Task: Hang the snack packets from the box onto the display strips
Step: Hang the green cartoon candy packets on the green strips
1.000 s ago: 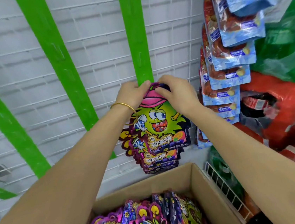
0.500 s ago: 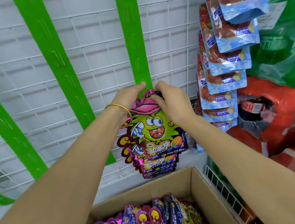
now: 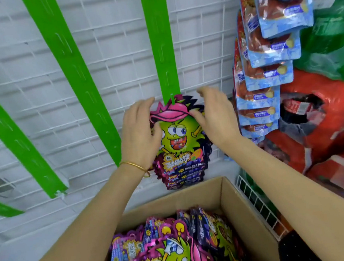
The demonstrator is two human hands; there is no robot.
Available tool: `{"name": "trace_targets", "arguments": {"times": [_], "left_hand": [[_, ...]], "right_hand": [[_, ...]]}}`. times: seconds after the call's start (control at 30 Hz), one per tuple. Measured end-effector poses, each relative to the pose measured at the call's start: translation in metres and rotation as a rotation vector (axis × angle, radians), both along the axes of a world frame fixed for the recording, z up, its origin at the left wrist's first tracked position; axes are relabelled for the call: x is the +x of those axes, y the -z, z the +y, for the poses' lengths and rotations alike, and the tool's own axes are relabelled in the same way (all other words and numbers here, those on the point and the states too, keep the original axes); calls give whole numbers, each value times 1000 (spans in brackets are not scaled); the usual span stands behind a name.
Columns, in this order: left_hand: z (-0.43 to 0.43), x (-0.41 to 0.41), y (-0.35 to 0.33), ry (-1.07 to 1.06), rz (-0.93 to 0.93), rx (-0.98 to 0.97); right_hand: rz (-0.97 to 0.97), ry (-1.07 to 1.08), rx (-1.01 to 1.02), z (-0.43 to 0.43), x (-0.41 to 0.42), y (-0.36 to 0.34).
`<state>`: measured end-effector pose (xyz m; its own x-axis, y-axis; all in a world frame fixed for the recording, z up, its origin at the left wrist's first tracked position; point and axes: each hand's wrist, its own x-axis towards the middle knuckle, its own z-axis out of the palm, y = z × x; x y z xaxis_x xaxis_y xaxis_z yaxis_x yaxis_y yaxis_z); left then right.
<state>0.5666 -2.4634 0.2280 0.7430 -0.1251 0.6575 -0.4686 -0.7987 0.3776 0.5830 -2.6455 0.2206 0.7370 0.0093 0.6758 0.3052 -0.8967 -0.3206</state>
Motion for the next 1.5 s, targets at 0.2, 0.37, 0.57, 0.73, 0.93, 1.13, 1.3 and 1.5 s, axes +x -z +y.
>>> {"name": "trace_targets", "arguments": {"times": [0.2, 0.37, 0.57, 0.73, 0.93, 1.13, 1.3, 1.5], "left_hand": [[28, -60, 89, 28, 131, -7], [50, -85, 149, 5, 356, -188], [67, -101, 176, -37, 428, -312], [71, -98, 174, -73, 431, -367], [67, -101, 175, -51, 437, -376], [59, -103, 171, -12, 459, -391], [28, -102, 145, 92, 1019, -915], [17, -94, 140, 133, 1916, -1613]], "right_hand": [[473, -190, 95, 3, -63, 116], [1100, -151, 196, 11, -75, 208], [1287, -119, 293, 22, -91, 240], [1291, -177, 159, 29, -94, 241], [1156, -158, 57, 26, -100, 233], [1043, 12, 168, 2, -95, 216], [986, -124, 428, -6, -89, 142], [1016, -598, 406, -13, -116, 65]]}}
